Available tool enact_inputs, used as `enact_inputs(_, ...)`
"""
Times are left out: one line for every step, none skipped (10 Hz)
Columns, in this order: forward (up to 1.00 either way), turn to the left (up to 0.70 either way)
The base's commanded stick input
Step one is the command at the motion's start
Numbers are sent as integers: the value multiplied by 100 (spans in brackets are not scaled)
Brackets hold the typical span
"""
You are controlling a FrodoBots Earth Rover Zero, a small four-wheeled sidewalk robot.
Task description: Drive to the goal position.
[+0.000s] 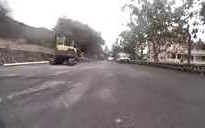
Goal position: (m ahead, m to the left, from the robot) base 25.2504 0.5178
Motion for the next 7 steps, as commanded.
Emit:
enact_inputs(70, 0)
enact_inputs(70, 0)
enact_inputs(70, 0)
enact_inputs(70, 0)
enact_inputs(70, 0)
enact_inputs(70, 0)
enact_inputs(70, 0)
